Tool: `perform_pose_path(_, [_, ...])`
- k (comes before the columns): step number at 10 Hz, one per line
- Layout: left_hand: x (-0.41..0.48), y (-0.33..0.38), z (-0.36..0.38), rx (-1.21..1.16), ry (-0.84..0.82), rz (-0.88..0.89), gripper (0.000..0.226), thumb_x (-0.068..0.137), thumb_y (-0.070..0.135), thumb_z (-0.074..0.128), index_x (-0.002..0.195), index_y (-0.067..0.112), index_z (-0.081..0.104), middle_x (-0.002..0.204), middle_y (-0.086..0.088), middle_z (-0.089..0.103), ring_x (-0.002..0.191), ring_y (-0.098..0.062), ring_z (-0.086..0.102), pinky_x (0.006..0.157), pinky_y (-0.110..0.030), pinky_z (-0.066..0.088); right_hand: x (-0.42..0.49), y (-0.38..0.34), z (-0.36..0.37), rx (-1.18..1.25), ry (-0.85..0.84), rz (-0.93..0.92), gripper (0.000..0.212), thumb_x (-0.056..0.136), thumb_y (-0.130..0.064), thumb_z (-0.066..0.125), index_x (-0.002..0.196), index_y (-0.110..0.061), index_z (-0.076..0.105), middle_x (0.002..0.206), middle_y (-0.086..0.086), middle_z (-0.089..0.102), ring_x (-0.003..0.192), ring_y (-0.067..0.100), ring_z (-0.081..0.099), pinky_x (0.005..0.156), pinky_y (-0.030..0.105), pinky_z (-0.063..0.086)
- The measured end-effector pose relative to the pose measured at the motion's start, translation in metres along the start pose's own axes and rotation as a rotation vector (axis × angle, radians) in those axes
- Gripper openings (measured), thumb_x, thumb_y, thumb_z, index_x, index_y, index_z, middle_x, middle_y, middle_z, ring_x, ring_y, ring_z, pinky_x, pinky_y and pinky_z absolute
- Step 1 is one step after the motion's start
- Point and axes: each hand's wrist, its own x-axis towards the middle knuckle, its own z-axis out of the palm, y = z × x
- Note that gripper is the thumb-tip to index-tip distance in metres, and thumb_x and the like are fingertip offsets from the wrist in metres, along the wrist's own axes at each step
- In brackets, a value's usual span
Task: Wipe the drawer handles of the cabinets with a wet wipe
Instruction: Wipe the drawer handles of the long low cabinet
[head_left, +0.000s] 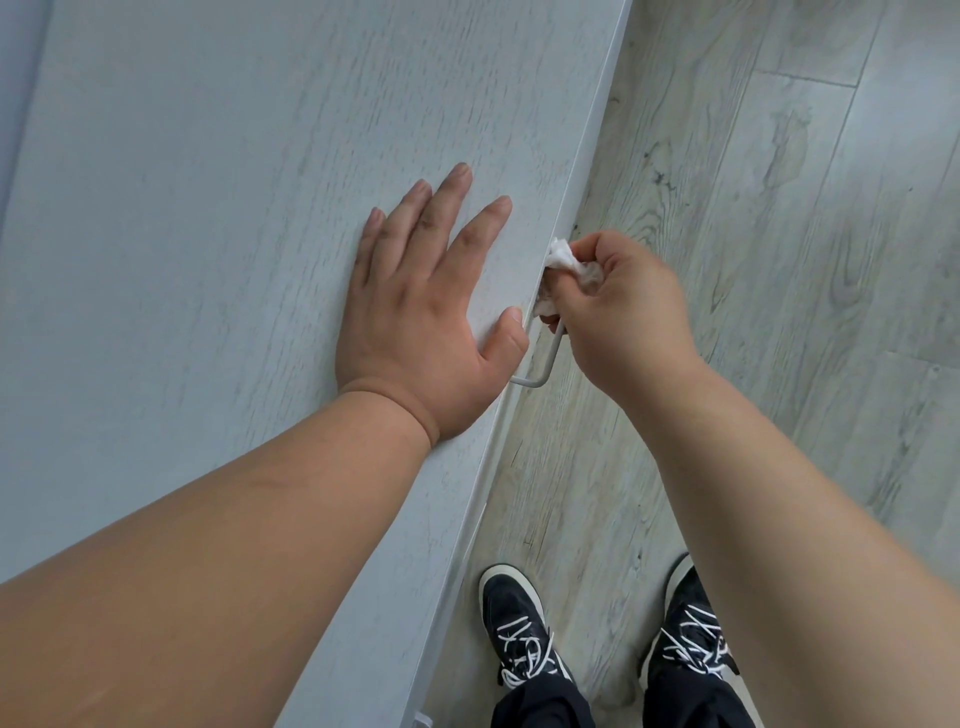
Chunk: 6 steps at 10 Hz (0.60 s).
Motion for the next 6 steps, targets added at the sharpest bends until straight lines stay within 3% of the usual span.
perform_pose_path(1, [0.000, 0.000, 0.000, -0.003, -0.005, -0.001, 0.074, 0.089, 0.050, 0.047, 0.159, 0.026, 0.038, 0.171, -0.002, 0.025, 0.157, -0.028, 0.021, 0.129, -0.051, 0.013, 0.003, -0.002, -0.002, -0.034, -0.031, 0.014, 0.004, 0.095, -0.019, 0.063, 0.094, -0.022, 0.064, 0.078, -0.003, 0.075, 0.067, 0.008, 0.072, 0.067, 0.043, 0.062])
perform_pose_path(2, [0.001, 0.000, 0.000, -0.002, 0.002, 0.004, 0.074, 0.089, 0.049, 0.047, 0.159, 0.026, 0.039, 0.171, -0.003, 0.026, 0.157, -0.028, 0.022, 0.129, -0.051, 0.013, 0.000, 0.001, -0.004, 0.107, -0.064, 0.084, 0.006, 0.093, -0.021, 0.068, 0.099, -0.022, 0.066, 0.086, 0.001, 0.076, 0.075, 0.012, 0.075, 0.075, 0.047, 0.063])
perform_pose_path(3, [0.001, 0.000, -0.001, -0.003, -0.006, 0.000, 0.074, 0.088, 0.049, 0.048, 0.159, 0.027, 0.038, 0.171, -0.002, 0.025, 0.157, -0.028, 0.022, 0.129, -0.052, 0.014, -0.009, 0.004, -0.007, 0.379, -0.086, 0.136, 0.011, 0.100, -0.027, 0.067, 0.104, -0.018, 0.070, 0.094, 0.006, 0.078, 0.085, 0.019, 0.077, 0.078, 0.039, 0.064])
perform_pose_path(4, [0.001, 0.000, -0.001, -0.006, -0.004, 0.001, 0.074, 0.088, 0.049, 0.048, 0.158, 0.027, 0.039, 0.171, -0.002, 0.026, 0.157, -0.028, 0.022, 0.128, -0.053, 0.015, -0.010, 0.005, -0.006, 0.460, -0.045, 0.135, 0.022, 0.106, -0.026, 0.058, 0.096, -0.013, 0.072, 0.085, 0.003, 0.077, 0.084, 0.022, 0.077, 0.077, 0.037, 0.063])
perform_pose_path(5, [0.001, 0.000, -0.001, -0.004, -0.001, 0.002, 0.074, 0.088, 0.049, 0.048, 0.159, 0.027, 0.039, 0.171, -0.002, 0.026, 0.157, -0.028, 0.022, 0.128, -0.052, 0.015, -0.005, 0.001, -0.003, 0.345, -0.042, 0.100, 0.018, 0.102, -0.022, 0.065, 0.091, -0.009, 0.072, 0.073, -0.001, 0.075, 0.079, 0.023, 0.075, 0.078, 0.042, 0.064])
perform_pose_path(6, [0.000, 0.000, -0.001, -0.001, -0.004, 0.002, 0.074, 0.088, 0.049, 0.048, 0.159, 0.027, 0.038, 0.171, -0.002, 0.025, 0.157, -0.028, 0.022, 0.129, -0.052, 0.014, -0.004, -0.001, 0.000, 0.234, -0.032, 0.053, 0.012, 0.100, -0.020, 0.066, 0.090, -0.015, 0.069, 0.074, 0.000, 0.076, 0.074, 0.018, 0.074, 0.076, 0.040, 0.063])
